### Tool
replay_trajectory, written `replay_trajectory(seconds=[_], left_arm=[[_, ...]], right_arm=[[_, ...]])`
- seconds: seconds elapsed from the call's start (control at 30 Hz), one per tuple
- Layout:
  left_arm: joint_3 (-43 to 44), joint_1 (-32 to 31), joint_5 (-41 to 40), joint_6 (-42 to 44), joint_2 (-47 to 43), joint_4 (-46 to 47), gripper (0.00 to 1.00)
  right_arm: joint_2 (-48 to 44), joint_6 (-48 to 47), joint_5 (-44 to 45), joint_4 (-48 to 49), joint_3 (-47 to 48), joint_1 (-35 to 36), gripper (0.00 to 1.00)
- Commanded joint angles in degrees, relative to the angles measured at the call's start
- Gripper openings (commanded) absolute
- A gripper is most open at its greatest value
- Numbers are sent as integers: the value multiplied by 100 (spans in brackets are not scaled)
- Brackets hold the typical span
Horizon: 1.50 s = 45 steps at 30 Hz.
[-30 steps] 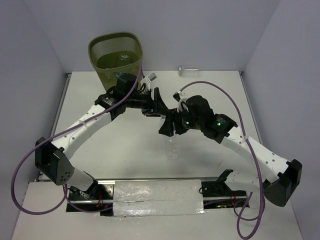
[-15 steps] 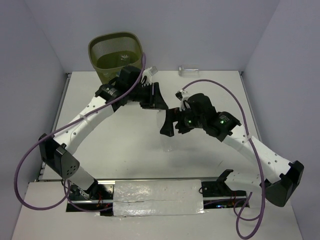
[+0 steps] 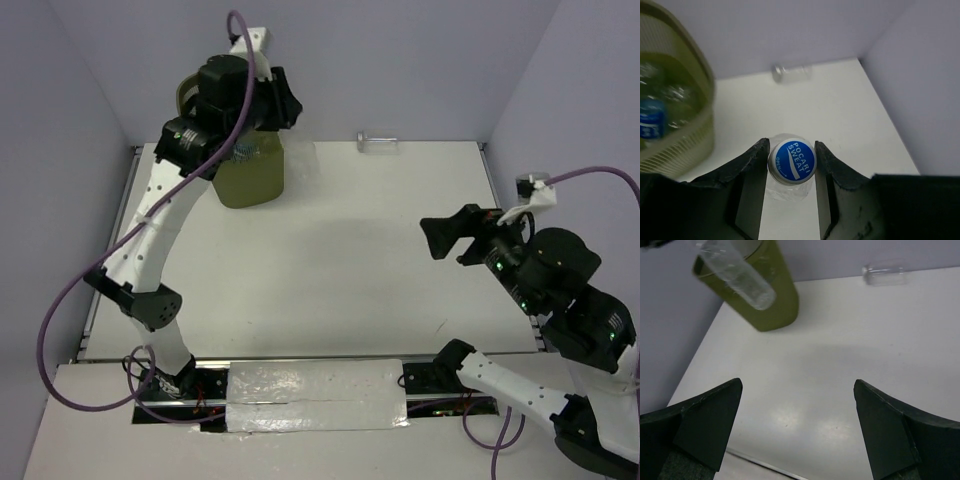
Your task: Put the plastic bottles in the bin
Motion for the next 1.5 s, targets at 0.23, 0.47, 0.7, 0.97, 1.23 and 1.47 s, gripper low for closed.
replay_trajectory(seconds=[0.23, 0.47, 0.7, 0.97, 1.23, 1.47], left_arm=[[-470, 270, -2142, 1367, -1126, 3011, 0], [-479, 911, -2460, 1658, -916, 3197, 0], [-1313, 1641, -2267, 1166, -784, 3188, 0], [-1938, 1984, -2108, 788, -459, 3153, 0], [-1974, 2063, -1775, 691, -257, 3215, 0], [-1561, 2063, -1564, 682, -2, 3215, 0]], right_arm=[[-322, 454, 1498, -33, -868, -30, 100], [-155, 498, 1191, 142, -1123, -39, 100], [-181, 542, 1067, 213, -1369, -39, 100], [-172, 656, 918, 301, -1554, -39, 100], [-84, 709, 891, 371, -1668, -39, 100], [-22, 806, 909, 415, -1633, -39, 100]])
